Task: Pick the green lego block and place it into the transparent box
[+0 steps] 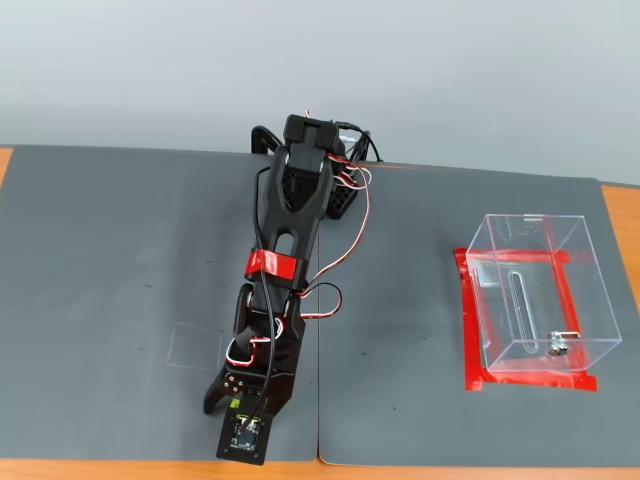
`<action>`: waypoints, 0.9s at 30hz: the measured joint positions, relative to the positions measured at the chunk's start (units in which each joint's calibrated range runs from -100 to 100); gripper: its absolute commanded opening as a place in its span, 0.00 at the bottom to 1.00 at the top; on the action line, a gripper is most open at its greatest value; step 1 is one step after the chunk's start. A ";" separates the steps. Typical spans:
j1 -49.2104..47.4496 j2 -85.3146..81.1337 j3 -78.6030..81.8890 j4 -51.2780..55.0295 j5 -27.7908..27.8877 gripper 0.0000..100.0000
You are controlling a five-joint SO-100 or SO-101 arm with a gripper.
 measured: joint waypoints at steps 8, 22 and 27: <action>0.00 0.00 0.00 0.00 0.05 0.17; 0.00 0.00 0.00 0.00 0.20 0.13; 0.00 0.00 0.00 0.00 0.20 0.13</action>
